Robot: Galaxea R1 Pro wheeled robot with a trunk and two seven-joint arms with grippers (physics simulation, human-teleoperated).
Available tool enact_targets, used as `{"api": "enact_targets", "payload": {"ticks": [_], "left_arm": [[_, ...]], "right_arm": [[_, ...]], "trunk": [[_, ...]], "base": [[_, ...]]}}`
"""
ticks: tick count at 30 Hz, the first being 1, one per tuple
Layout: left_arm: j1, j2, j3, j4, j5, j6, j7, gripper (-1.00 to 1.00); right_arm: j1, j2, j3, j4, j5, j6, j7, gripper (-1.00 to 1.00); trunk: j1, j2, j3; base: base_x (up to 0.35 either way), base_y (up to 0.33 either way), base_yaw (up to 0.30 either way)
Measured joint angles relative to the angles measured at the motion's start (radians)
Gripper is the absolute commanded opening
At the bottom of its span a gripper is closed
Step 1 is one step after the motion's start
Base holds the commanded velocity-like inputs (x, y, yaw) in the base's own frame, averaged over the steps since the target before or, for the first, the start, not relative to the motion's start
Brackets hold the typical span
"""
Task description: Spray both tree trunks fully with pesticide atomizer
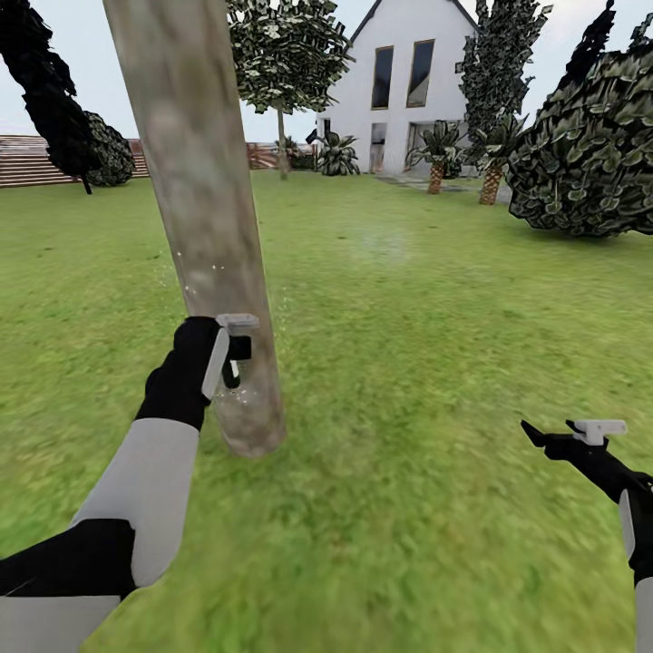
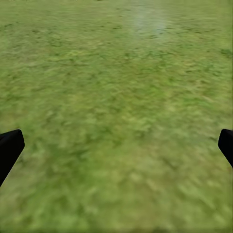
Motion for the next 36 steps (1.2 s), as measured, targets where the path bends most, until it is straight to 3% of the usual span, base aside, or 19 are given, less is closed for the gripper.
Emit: {"api": "enact_targets", "payload": {"ticks": [5,10,15,18,19,20,21,22,24,25,26,27,30,31,33,35,36], "left_arm": [[-0.003,0.000,-0.049,-0.004,0.000,0.000,-0.002,-1.00],[-0.007,0.000,-0.053,-0.009,-0.003,-0.001,-0.002,-1.00],[-0.187,0.007,-0.048,0.091,-0.010,-0.001,0.007,-1.00],[-0.218,0.011,-0.047,0.106,-0.013,-0.001,0.009,-1.00],[-0.219,0.015,-0.046,0.106,-0.016,-0.001,0.009,-1.00],[-0.217,0.051,-0.045,0.107,-0.014,-0.001,0.009,-1.00],[-0.213,0.076,-0.044,0.107,-0.034,0.002,0.009,-1.00],[-0.209,0.083,-0.044,0.107,-0.014,-0.001,0.009,-1.00],[-0.201,0.070,-0.049,0.114,0.003,-0.002,0.008,-1.00],[-0.196,0.036,-0.049,0.134,0.004,-0.003,0.008,-1.00],[-0.195,0.015,-0.050,0.152,0.017,-0.004,0.007,-1.00],[-0.194,0.006,-0.050,0.159,0.001,-0.002,0.008,-1.00],[-0.158,0.020,-0.035,0.165,-0.013,-0.001,0.007,-1.00],[-0.139,0.047,-0.030,0.165,-0.012,-0.001,0.003,-1.00],[-0.118,0.072,-0.029,0.166,-0.006,-0.003,0.000,-1.00],[-0.086,0.067,-0.033,0.183,0.005,-0.009,0.000,-1.00],[-0.071,0.053,-0.034,0.191,0.009,-0.012,0.001,-1.00]], "right_arm": [[0.000,-0.001,0.000,-0.001,0.000,0.000,0.000,1.00],[0.000,-0.001,-0.012,-0.002,0.000,0.001,0.000,1.00],[0.000,-0.001,-0.013,-0.003,-0.001,0.001,0.000,1.00],[0.000,-0.001,-0.014,-0.003,-0.001,0.001,0.000,1.00],[0.000,-0.001,-0.014,-0.003,-0.001,0.000,0.000,1.00],[0.000,-0.001,-0.014,-0.003,-0.001,0.000,0.000,1.00],[0.000,-0.001,-0.014,-0.003,-0.001,0.000,0.000,1.00],[0.000,-0.001,-0.014,-0.003,-0.001,0.000,0.000,1.00],[0.000,-0.001,-0.014,-0.003,-0.001,0.000,0.000,1.00],[0.000,-0.001,-0.014,-0.003,-0.001,0.000,0.001,1.00],[0.000,-0.001,-0.014,-0.003,-0.001,0.000,0.001,1.00],[0.000,-0.001,-0.014,-0.003,-0.001,0.000,0.001,1.00],[0.000,-0.001,-0.014,-0.003,-0.001,0.000,0.001,1.00],[0.000,-0.001,-0.013,-0.003,-0.001,0.000,0.001,1.00],[0.000,-0.001,-0.012,-0.003,-0.001,0.000,0.001,1.00],[0.000,-0.001,-0.012,-0.003,-0.001,0.000,0.001,1.00],[0.000,-0.001,-0.012,-0.003,-0.001,0.000,0.001,1.00]], "trunk": [[0.000,0.000,0.000],[0.000,0.000,0.000],[0.000,0.000,0.000],[0.000,0.000,0.000],[0.000,0.000,0.000],[0.000,0.000,0.000],[0.000,0.000,0.000],[0.000,0.000,0.000],[0.000,0.000,0.000],[0.000,0.000,0.000],[0.000,0.000,0.000],[0.000,0.000,0.000],[0.000,0.000,0.000],[0.000,0.000,0.000],[0.000,0.000,0.000],[0.000,0.000,0.000],[0.000,0.000,0.000]], "base": [[-0.134,0.000,0.000],[-0.135,0.000,0.000],[-0.002,0.000,0.000],[0.000,0.000,0.000],[0.000,0.000,0.000],[0.000,0.000,0.000],[0.000,0.000,0.000],[0.000,0.000,0.000],[0.000,0.000,0.000],[0.000,0.000,0.000],[0.000,0.000,0.000],[0.000,0.000,0.000],[0.000,0.000,0.000],[0.000,0.000,0.000],[0.000,0.000,0.000],[0.000,0.000,0.000],[0.000,0.000,0.000]]}}
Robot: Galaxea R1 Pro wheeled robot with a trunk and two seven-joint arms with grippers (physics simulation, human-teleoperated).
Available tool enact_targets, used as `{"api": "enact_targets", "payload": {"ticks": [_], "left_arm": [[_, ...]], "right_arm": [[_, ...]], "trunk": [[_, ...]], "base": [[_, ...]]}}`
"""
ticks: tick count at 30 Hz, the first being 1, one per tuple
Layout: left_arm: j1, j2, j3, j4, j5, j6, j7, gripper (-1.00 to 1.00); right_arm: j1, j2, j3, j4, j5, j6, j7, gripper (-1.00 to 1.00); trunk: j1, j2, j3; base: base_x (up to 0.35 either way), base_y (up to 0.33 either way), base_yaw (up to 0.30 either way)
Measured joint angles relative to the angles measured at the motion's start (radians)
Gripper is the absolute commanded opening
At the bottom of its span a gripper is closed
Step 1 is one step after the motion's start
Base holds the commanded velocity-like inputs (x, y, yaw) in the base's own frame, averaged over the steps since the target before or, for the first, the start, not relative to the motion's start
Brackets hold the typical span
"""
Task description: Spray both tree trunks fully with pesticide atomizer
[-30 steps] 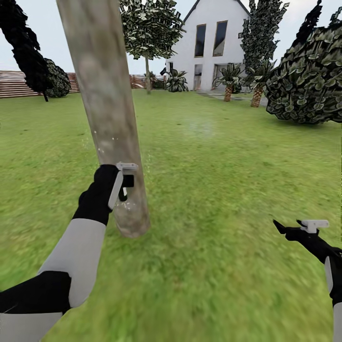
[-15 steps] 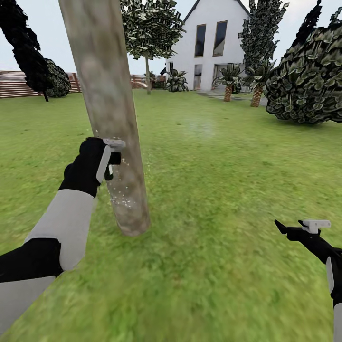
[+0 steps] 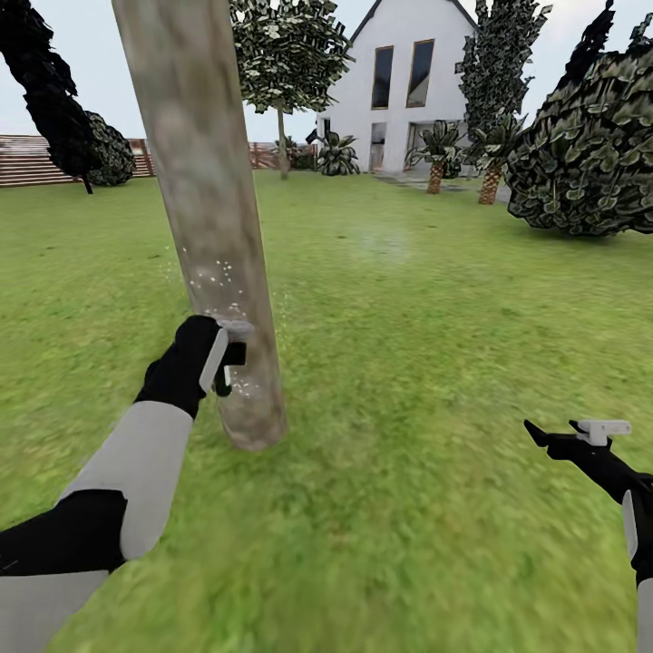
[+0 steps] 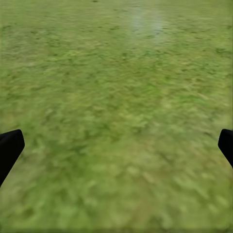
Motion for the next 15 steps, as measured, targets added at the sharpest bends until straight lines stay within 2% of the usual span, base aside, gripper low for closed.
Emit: {"api": "enact_targets", "payload": {"ticks": [1,3,6,10,12,15], "left_arm": [[0.018,-0.018,-0.001,0.003,0.001,-0.002,0.000,-1.00],[0.040,-0.032,-0.001,0.005,-0.006,-0.002,0.000,-1.00],[0.094,-0.028,0.000,0.021,-0.010,-0.014,-0.002,-1.00],[0.171,-0.029,0.001,0.031,-0.009,-0.069,-0.001,-1.00],[0.191,-0.029,0.003,0.031,-0.010,-0.084,-0.001,-1.00],[0.198,-0.036,0.003,0.031,-0.008,-0.117,0.000,-1.00]], "right_arm": [[0.000,0.000,0.000,0.000,0.000,0.000,0.000,1.00],[0.000,0.000,0.000,0.000,0.000,0.000,0.000,1.00],[0.000,0.000,0.000,0.000,0.000,0.000,0.000,1.00],[0.000,0.000,0.000,0.000,0.000,0.000,0.000,1.00],[0.000,0.000,0.000,0.001,0.000,0.000,0.000,1.00],[0.000,0.001,0.000,0.004,0.001,0.000,-0.001,1.00]], "trunk": [[0.000,0.000,0.000],[0.000,0.000,0.000],[0.000,0.000,0.000],[0.000,0.000,0.000],[0.000,0.000,0.000],[0.000,0.000,0.000]], "base": [[0.000,0.000,0.000],[0.000,0.000,0.000],[0.000,0.000,0.000],[0.000,0.000,0.000],[0.000,-0.030,0.000],[0.000,-0.233,0.157]]}}
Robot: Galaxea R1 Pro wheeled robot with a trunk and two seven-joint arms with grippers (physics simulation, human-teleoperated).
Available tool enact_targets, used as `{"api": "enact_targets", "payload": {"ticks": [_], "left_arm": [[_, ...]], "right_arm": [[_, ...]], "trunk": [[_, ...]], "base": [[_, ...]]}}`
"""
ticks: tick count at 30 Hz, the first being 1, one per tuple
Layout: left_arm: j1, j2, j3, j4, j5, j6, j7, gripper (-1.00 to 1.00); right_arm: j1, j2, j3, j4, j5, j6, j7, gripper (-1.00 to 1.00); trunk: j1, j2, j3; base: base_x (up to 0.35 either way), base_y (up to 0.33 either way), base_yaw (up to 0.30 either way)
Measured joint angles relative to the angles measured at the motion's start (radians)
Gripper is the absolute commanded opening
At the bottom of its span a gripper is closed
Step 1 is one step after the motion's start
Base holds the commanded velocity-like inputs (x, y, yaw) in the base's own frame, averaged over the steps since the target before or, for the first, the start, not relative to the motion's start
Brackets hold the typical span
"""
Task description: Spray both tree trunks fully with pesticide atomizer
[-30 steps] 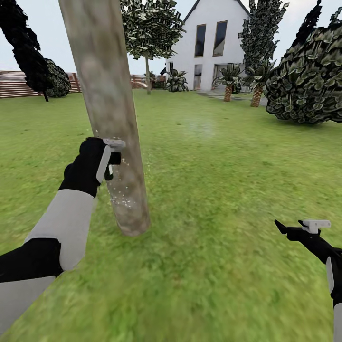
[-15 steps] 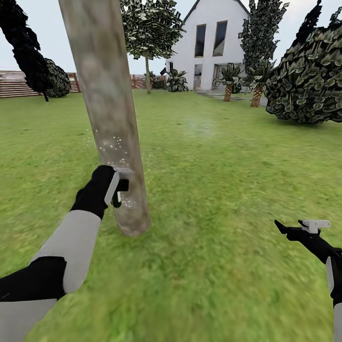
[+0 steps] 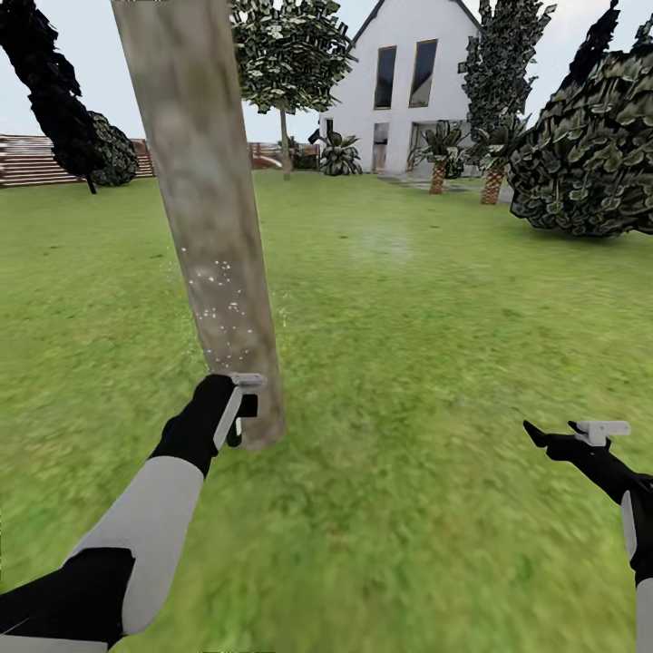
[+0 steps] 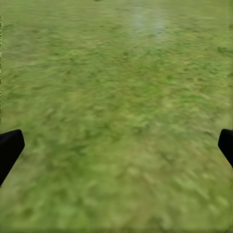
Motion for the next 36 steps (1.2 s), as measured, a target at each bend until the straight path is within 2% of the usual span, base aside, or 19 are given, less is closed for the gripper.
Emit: {"api": "enact_targets", "payload": {"ticks": [4,6,9,32,36], "left_arm": [[0.015,0.001,0.001,0.000,-0.003,-0.012,0.000,-1.00],[0.035,0.002,0.002,0.020,-0.002,-0.091,0.004,-1.00],[0.039,0.000,0.003,0.048,-0.003,-0.118,0.011,-1.00],[0.039,-0.001,0.003,0.053,-0.003,-0.122,0.014,-1.00],[0.039,-0.001,0.003,0.054,-0.003,-0.122,0.014,-1.00]], "right_arm": [[0.000,0.000,0.000,0.001,0.000,0.000,0.000,1.00],[0.000,0.000,0.001,0.002,0.000,0.000,0.000,1.00],[0.000,0.000,0.001,0.002,0.000,0.000,0.000,1.00],[0.000,0.001,0.001,0.001,0.002,0.001,-0.002,1.00],[0.000,0.000,0.000,0.000,0.002,0.001,0.000,1.00]], "trunk": [[0.000,0.000,0.000],[0.000,0.000,0.000],[0.000,0.000,0.000],[0.000,0.000,0.000],[0.000,0.000,0.000]], "base": [[0.026,-0.263,0.271],[0.167,-0.238,0.276],[0.172,-0.234,0.259],[0.072,-0.265,0.018],[0.170,-0.246,0.248]]}}
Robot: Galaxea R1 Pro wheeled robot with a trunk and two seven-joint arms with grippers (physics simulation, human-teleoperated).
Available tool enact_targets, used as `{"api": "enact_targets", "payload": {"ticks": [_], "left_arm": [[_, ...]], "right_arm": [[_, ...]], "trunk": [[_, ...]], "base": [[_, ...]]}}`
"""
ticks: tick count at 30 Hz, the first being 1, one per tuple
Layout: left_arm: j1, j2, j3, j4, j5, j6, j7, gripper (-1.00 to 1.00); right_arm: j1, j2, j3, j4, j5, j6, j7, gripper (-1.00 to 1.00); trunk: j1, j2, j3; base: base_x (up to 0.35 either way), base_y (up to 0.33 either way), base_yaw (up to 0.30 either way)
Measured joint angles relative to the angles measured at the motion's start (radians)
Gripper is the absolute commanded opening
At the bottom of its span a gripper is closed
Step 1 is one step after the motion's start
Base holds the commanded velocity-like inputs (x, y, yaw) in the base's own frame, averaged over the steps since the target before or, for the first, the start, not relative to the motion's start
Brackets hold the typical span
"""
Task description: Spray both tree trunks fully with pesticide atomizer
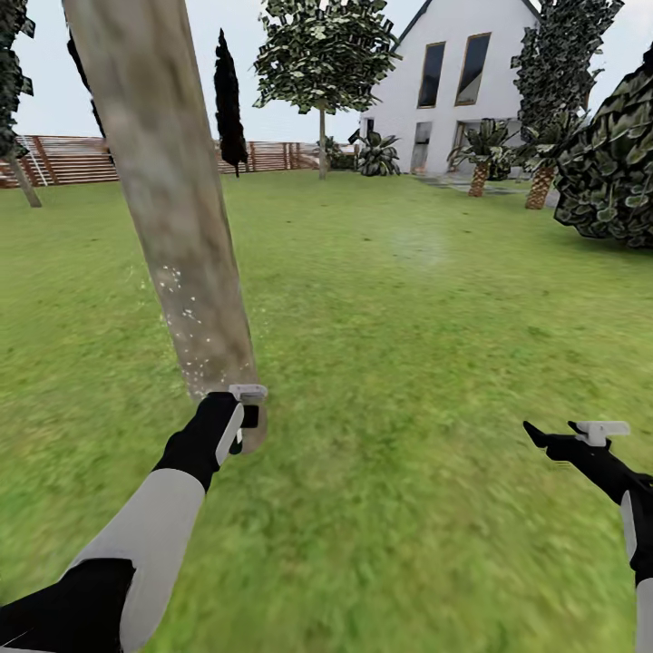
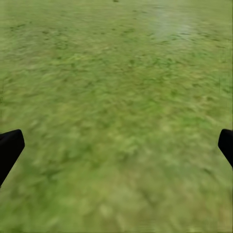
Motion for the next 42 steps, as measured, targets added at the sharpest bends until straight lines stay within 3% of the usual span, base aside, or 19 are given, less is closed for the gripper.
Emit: {"api": "enact_targets", "payload": {"ticks": [9,12,17,42], "left_arm": [[0.000,0.000,0.000,0.020,-0.004,-0.002,0.003,-1.00],[0.000,0.000,0.001,0.027,-0.007,-0.005,0.047,-1.00],[0.001,-0.002,-0.001,0.102,0.002,-0.114,0.069,-1.00],[0.008,0.000,0.001,0.107,-0.004,-0.121,0.070,-1.00]], "right_arm": [[0.000,0.000,0.000,-0.001,0.000,-0.002,0.000,1.00],[0.000,0.000,0.000,-0.003,-0.001,-0.001,0.001,1.00],[0.000,0.000,0.003,-0.006,0.000,0.003,0.002,1.00],[0.000,0.000,0.003,-0.007,0.000,0.003,0.002,1.00]], "trunk": [[0.000,0.000,0.000],[0.000,0.000,0.000],[0.000,0.000,0.000],[0.000,0.000,0.000]], "base": [[0.168,-0.133,0.277],[0.120,-0.052,0.118],[0.028,-0.017,0.006],[0.075,-0.265,0.108]]}}
